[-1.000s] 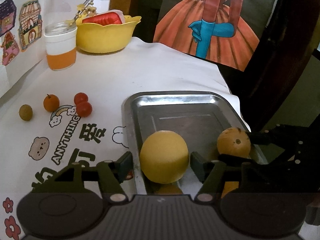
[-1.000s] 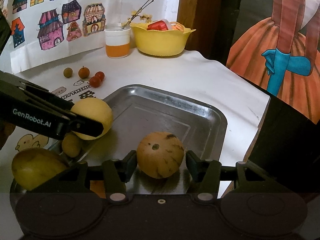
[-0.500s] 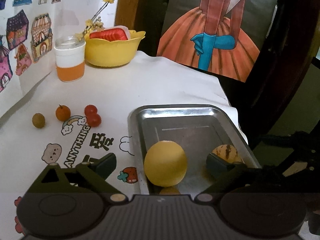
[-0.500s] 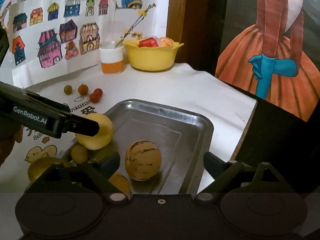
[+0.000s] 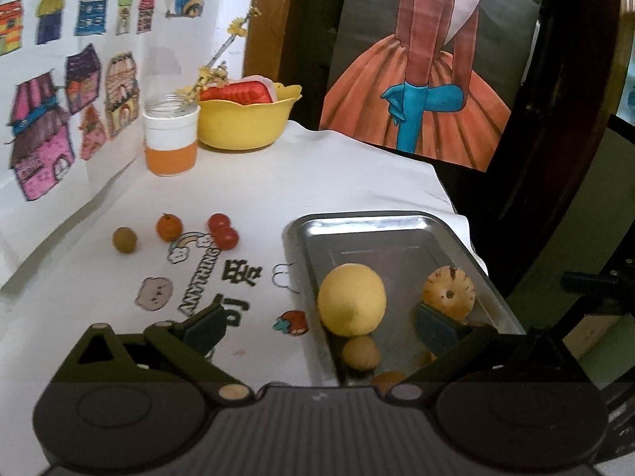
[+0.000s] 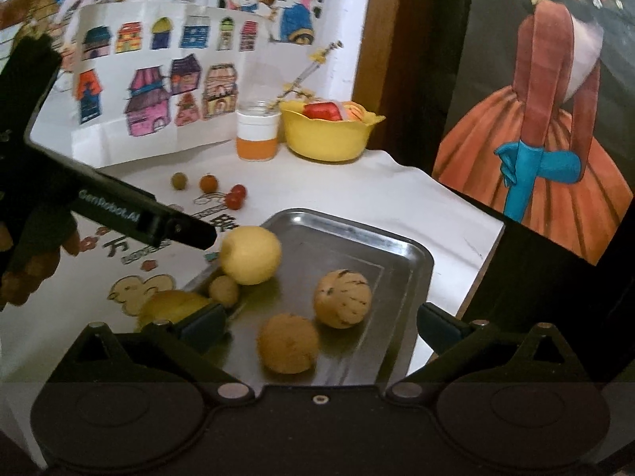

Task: Organize fruits
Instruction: 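Withdraw both tools from the tray and reach toward the remaining small fruits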

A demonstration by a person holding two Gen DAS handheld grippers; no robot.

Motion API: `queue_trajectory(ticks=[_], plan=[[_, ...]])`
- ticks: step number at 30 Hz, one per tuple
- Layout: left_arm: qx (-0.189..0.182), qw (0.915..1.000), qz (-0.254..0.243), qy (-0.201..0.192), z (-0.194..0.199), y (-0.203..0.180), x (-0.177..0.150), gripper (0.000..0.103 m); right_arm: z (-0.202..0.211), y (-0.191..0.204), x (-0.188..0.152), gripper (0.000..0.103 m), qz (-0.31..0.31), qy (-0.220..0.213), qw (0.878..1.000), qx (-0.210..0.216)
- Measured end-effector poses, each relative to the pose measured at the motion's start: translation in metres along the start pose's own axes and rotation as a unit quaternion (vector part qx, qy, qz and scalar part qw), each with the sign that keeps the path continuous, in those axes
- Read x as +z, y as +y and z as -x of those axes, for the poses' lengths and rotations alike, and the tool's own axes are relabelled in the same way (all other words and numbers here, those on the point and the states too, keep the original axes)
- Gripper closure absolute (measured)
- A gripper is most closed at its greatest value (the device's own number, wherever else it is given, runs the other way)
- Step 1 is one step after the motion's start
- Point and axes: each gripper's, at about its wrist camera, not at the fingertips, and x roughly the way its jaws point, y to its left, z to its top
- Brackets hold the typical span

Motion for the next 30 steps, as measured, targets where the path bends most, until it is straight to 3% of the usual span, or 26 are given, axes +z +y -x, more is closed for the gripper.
queue_trajectory(ticks=[13, 19, 24, 30], plan=[[0.026, 0.9994, 0.022, -0.005, 0.046, 0.054, -0.029, 0.001, 0.036, 0.072, 0.008, 0.001, 0.011, -0.011, 1.0, 0.011], [0.042, 0.9986, 0.029, -0.016, 0.068, 0.074, -0.044, 0.001, 0.05, 0.101, 0.007, 0.001, 0.002, -0.02, 1.0, -0.014], [0.063, 0.9975, 0.023, -0.023, 0.081, 0.089, -0.056, 0.001, 0.057, 0.123, 0.01, 0.001, -0.02, -0.027, 0.999, -0.031], [0.068, 0.9966, 0.043, -0.016, 0.092, 0.115, -0.071, 0.001, 0.066, 0.143, 0.012, 0.001, -0.057, -0.038, 0.998, -0.017]])
